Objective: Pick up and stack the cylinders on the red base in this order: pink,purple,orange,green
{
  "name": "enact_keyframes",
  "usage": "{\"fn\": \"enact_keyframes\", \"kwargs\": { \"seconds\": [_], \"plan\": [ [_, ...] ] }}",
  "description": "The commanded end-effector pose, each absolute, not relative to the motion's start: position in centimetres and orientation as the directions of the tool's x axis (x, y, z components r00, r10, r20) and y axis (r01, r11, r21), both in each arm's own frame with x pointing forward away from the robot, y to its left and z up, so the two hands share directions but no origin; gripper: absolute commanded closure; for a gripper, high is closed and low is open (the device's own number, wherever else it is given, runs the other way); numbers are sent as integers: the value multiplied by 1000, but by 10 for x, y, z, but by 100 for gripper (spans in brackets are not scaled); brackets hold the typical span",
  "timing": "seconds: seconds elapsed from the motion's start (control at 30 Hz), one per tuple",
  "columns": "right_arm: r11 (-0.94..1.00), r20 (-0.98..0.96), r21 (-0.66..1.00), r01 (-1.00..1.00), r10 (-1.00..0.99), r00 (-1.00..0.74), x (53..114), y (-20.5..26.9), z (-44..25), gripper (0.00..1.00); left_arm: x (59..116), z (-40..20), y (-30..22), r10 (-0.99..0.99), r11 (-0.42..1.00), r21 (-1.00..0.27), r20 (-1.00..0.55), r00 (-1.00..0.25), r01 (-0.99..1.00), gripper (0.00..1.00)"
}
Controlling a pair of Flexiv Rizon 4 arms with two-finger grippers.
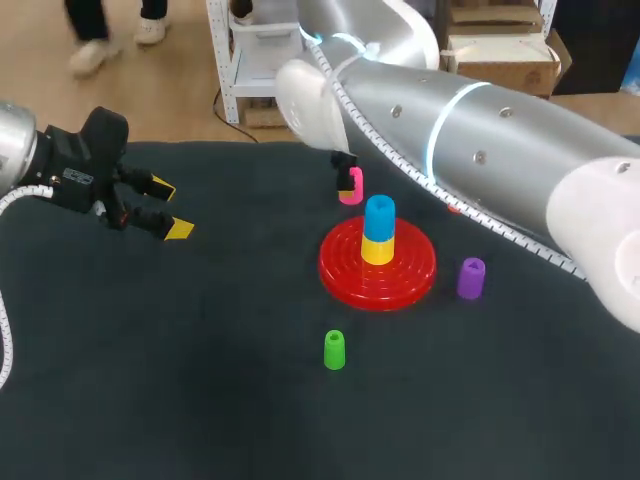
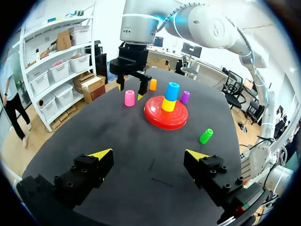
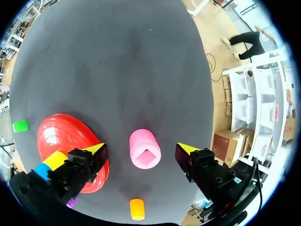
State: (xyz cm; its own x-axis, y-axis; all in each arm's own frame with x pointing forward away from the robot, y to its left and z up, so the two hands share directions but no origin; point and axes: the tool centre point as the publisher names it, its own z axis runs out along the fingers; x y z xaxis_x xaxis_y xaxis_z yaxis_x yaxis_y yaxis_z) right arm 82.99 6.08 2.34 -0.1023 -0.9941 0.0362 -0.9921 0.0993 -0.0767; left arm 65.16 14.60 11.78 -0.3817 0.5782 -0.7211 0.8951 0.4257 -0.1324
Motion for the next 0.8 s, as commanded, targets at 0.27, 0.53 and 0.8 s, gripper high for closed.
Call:
{"fn": "enact_keyframes", "kwargs": {
  "seconds": [0.27, 0.53, 0.8],
  "plan": [
    [114, 31, 504, -856, -993, -114, 837, 61, 21, 51, 652, 117, 146, 577, 425, -132, -723, -380, 895, 0],
    [120, 12, 506, -854, -991, -132, 837, 63, 20, 100, 652, 117, 146, 577, 425, -132, -723, -380, 895, 0],
    [117, -36, 390, -913, -989, -142, 827, 56, 68, 100, 652, 117, 146, 577, 425, -132, -723, -380, 895, 0]
  ]
}}
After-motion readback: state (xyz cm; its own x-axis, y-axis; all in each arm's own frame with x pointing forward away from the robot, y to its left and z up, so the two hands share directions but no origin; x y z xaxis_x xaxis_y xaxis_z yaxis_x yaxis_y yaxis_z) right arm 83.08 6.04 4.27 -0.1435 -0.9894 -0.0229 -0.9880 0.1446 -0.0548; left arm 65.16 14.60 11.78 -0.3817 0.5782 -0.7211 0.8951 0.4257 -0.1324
